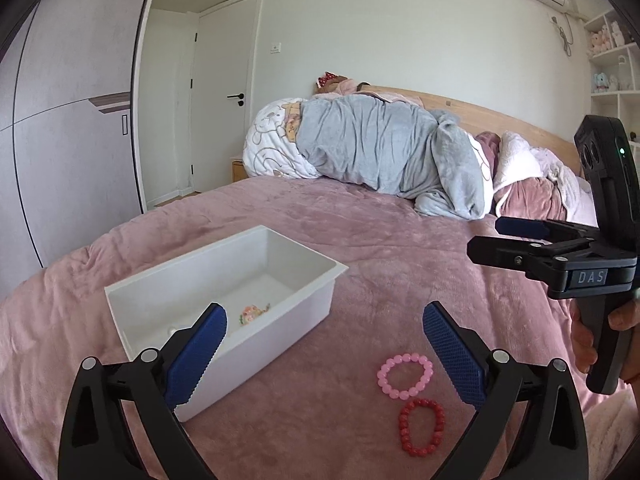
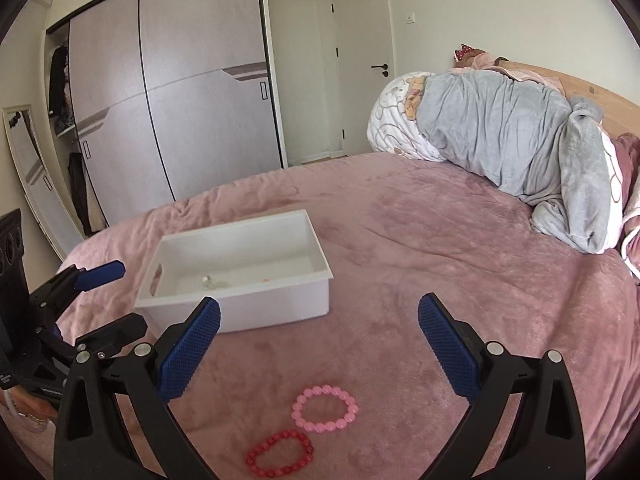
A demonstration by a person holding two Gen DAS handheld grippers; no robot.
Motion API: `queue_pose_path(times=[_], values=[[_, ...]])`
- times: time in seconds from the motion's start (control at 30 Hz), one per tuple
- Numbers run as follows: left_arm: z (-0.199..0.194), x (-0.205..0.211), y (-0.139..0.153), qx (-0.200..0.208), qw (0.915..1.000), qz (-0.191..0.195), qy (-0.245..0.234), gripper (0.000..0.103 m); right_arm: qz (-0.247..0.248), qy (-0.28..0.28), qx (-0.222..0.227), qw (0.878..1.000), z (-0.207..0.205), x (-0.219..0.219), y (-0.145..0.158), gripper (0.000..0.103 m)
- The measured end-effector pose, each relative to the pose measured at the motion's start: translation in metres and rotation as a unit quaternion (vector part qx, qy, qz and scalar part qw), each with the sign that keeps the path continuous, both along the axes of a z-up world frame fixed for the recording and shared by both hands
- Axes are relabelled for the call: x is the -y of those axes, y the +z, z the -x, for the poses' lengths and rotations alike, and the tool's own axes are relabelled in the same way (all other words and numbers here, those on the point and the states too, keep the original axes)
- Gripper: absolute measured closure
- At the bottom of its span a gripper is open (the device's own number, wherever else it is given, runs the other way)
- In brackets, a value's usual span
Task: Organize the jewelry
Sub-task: 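Withdraw both tools from the bin toward the pink and red bracelets, then grasp red bead bracelet with left tool while right tool grasps pink bead bracelet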
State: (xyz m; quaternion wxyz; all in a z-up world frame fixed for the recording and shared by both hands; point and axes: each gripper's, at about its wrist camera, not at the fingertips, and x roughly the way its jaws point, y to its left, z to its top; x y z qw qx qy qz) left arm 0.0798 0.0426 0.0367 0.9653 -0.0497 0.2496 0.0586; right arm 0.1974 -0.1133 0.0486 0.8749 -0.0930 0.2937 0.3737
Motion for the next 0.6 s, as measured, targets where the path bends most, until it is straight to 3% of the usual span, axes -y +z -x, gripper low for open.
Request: queue_pose_path(times=[0.23, 0.6], values=[[-0.003, 0.025, -0.036, -0.041, 0.9983, -0.019, -0.036, 0.004, 0.031, -0.014, -0.040, 0.999, -0.002, 0.004, -0.035, 0.005], [-0.018, 0.028, -0.079, -0.076, 0.9949, 0.026, -0.061, 0.004, 0.088, -0.034, -0.045, 0.995, -0.010, -0.001, -0.082, 0.005]])
